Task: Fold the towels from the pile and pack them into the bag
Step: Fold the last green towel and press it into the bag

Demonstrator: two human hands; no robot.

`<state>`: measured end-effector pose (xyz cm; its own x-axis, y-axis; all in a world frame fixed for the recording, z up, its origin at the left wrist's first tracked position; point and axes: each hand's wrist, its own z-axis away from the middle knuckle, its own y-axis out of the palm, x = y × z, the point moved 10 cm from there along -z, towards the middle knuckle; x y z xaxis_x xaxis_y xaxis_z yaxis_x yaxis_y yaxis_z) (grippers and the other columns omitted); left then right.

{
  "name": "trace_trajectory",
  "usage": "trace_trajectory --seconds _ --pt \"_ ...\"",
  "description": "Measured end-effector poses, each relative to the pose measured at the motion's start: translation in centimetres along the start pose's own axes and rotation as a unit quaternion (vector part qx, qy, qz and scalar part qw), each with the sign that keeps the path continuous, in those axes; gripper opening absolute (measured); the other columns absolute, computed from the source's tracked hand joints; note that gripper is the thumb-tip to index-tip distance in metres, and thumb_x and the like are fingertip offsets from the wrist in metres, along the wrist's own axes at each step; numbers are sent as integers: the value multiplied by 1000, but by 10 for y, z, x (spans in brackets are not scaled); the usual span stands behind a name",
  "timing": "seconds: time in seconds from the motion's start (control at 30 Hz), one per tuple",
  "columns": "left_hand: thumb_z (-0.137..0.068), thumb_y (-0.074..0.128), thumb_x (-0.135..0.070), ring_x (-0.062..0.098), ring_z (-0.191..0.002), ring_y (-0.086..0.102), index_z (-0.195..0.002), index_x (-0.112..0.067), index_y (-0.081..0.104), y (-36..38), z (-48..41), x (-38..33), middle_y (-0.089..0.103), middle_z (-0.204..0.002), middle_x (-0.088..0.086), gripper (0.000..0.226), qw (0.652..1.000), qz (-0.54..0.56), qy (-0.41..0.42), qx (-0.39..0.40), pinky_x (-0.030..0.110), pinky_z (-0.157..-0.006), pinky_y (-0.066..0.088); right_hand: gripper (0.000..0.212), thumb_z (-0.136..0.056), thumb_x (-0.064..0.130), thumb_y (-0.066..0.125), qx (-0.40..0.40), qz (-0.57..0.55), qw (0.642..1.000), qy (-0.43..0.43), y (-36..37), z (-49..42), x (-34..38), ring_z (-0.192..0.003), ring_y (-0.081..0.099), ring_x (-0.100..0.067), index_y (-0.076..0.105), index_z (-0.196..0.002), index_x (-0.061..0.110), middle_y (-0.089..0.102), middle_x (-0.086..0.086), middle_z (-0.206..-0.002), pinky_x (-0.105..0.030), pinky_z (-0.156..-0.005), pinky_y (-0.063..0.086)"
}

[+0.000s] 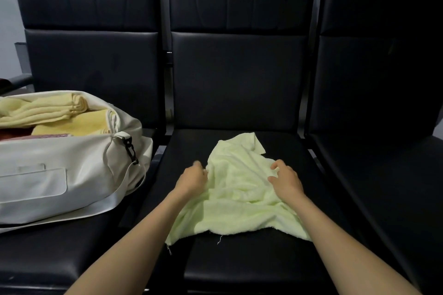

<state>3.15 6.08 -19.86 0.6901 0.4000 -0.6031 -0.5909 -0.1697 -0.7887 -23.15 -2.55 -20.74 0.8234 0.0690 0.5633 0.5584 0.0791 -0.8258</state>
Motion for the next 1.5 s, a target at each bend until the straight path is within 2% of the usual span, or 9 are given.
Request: trace_trajectory --seconds 0.13,0.27,0.37,0.53,0.73,0.87,1.17,1.3,1.5 --pt "-99 35 -6 40 -118 49 -138 6 31 -53 0 48 47 -133 28 41 958 185 -146 -164 42 -93 40 21 -93 5 41 -44 -19 999 24 -18 -1 -11 -87 54 -25 54 -86 20 51 -5 -107 -35 -73 48" --pt "-95 35 0 43 -123 44 -140 5 22 -56 -5 80 42 -137 28 48 973 59 -177 -137 46 -96 38 18 -87 6 41 10 63 996 68 -19 -5 -20 -77 55 -24 52 -75 11 58 -8 -92 -31 -62 46" --pt "-94 38 -9 39 -128 36 -131 -6 44 -53 -15 60 41 -139 19 39 987 -54 -98 -117 45 -103 31 10 -85 17 51 31 95 994 44 -14 -8 -11 -108 46 -27 56 -93 14 48 -7 -116 -38 -90 45" --pt "-100 34 -31 30 -135 30 -147 -16 30 -26 -20 32 36 -147 10 49 985 -153 -20 -76 45 -109 20 62 -94 36 53 46 74 996 -28 3 -2 20 -132 32 -26 25 -148 22 33 -7 -145 -41 -108 30" --pt "-97 42 -32 28 -108 55 -117 -13 50 -20 -18 36 65 -110 6 29 992 -90 -64 -67 40 -97 24 13 -82 9 57 65 -54 995 51 -17 -5 2 -83 59 -19 61 -91 18 62 -2 -97 -33 -74 52" --pt "-91 55 -29 25 -114 50 -112 -20 59 -16 -28 30 57 -115 4 24 990 -129 -47 -19 39 -99 27 8 -81 11 61 219 52 972 68 -14 1 -3 -82 58 -18 60 -88 10 66 -8 -99 -32 -78 52" --pt "-93 52 -29 27 -103 55 -96 -14 59 13 -55 2 59 -102 5 17 994 -97 35 44 36 -84 46 30 -82 31 67 222 67 972 33 20 -33 25 -76 46 -14 48 -94 12 50 0 -93 -25 -59 36" --pt "-96 47 -26 22 -77 52 -95 -8 48 -19 -53 12 55 -84 3 18 988 143 -35 -55 33 -60 38 11 -89 23 52 138 -67 988 34 5 -48 32 -78 51 -17 50 -91 13 53 -1 -90 -29 -62 40" --pt "-98 51 -29 10 -48 39 -77 -16 42 -31 -54 29 42 -59 -3 26 887 445 -96 -76 25 -46 33 10 -88 5 57 120 -463 870 123 -13 -42 22 -84 61 -24 59 -94 11 64 -10 -95 -35 -73 49"
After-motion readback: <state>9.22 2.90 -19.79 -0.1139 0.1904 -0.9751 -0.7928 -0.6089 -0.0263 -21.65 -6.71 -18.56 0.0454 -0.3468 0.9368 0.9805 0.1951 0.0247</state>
